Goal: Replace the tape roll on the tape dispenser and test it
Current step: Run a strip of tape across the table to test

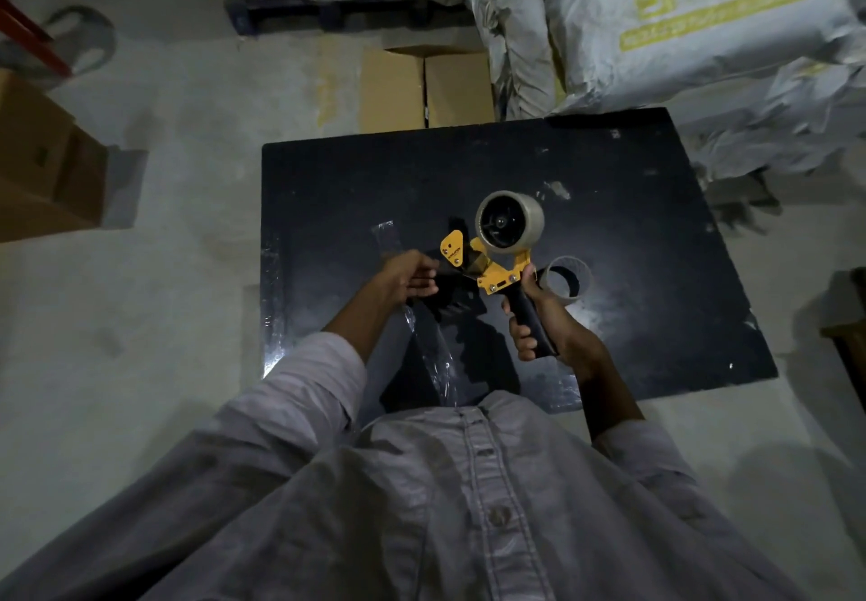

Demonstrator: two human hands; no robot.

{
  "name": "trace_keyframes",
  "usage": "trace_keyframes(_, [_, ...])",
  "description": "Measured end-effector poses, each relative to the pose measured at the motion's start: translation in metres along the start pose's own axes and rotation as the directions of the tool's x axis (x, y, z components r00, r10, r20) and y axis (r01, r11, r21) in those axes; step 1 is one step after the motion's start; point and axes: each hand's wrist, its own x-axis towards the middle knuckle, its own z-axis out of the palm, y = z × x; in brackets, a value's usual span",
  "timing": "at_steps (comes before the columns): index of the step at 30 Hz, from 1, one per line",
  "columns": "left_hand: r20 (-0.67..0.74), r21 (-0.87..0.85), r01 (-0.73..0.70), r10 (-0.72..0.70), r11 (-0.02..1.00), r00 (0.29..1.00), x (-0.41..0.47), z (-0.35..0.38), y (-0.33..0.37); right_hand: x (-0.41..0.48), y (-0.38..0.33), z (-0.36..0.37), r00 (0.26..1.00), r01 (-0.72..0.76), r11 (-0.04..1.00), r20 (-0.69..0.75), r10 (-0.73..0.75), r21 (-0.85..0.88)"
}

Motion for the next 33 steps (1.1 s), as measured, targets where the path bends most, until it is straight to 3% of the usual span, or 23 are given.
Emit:
trace_keyframes(5, [-0.082,0.133,-0.037,0.048,0.990,0.995,0.011,0.001,0.007,0.002,0.015,0.003,0.991,0.102,0.980,-0.067,-0.115,-0.170])
trace_keyframes(12, [-0.040,0.262,0.003,0.008,0.965,0.999,0.020,0.005,0.021,0.007,0.028,-0.003,0.957,0.227,0.928,-0.107,-0.268,-0.295])
trace_keyframes(22, [-0.061,0.289,0.032,-0.015,0.957,0.998,0.036,0.021,0.021,0.019,0.040,-0.004,0.938,0.187,0.875,-0.182,-0.294,-0.445])
trace_keyframes(30, [-0.096,0.445,0.027,0.018,0.895,0.995,0.051,0.010,0.035,0.031,0.043,0.005,0.930,0.189,0.871,-0.203,-0.308,-0.454])
trace_keyframes(33, [-0.194,0.486,-0.037,0.150,0.873,0.969,0.063,-0.022,0.064,0.025,0.060,-0.001,0.935,0.172,0.860,-0.196,-0.296,-0.481])
